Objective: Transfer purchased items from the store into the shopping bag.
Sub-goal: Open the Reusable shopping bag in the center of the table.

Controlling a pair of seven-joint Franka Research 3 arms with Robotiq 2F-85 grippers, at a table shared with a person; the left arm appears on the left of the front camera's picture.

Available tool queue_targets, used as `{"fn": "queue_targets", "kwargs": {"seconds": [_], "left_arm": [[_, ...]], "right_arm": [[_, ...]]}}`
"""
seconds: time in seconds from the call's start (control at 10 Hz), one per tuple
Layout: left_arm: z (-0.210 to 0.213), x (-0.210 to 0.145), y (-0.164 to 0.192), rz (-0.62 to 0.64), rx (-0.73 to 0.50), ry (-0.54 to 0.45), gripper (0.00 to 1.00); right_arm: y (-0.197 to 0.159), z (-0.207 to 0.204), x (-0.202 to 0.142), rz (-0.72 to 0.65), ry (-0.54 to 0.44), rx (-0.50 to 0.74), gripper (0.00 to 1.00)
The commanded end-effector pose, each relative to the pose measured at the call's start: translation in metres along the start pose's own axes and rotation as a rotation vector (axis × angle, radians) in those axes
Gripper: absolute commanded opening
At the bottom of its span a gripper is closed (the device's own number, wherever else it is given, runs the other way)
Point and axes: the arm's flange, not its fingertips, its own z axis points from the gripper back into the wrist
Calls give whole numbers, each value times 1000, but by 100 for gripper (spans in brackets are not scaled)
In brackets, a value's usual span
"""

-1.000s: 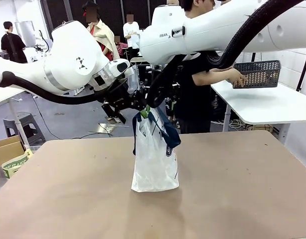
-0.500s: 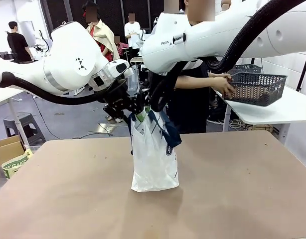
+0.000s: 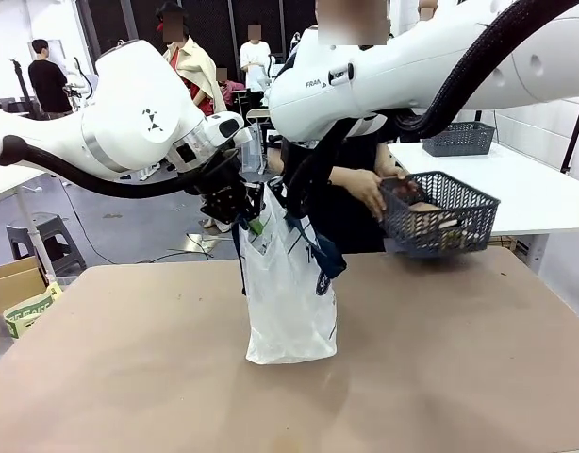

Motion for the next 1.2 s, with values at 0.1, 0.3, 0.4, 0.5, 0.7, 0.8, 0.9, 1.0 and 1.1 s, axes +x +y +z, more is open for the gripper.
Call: {"fn": "queue_targets", "kwargs": {"seconds": [0.1,0.3,0.4,0.5,0.7,0.8,0.9,1.0,1.1], "left_arm": [[3,-4,8,7,18,-8,0],[3,-5,4,32,27,-6,0],[1,1,3,4,2,-1,0],[1,1,3,4,2,-1,0],[0,1,1,9,2,-1,0],[6,-3,4,11,27,9,0],[14,-5,5,40,50,-1,0],[22,-8,6,75,81,4,0],[26,-12,8,97,107,22,0]], "right_arm": [[-8,-1,-19,-8,40,1,0],[1,-8,-22,-24,135,-30,0],[-4,-1,-8,-5,32,-10,0],[-4,-1,-8,-5,32,-10,0],[-10,3,-17,-27,75,-1,0],[-17,12,-24,-15,81,12,0],[-23,19,-28,-12,86,3,0],[-31,23,-31,-10,97,-5,0],[-45,27,-33,5,90,-5,0]]}}
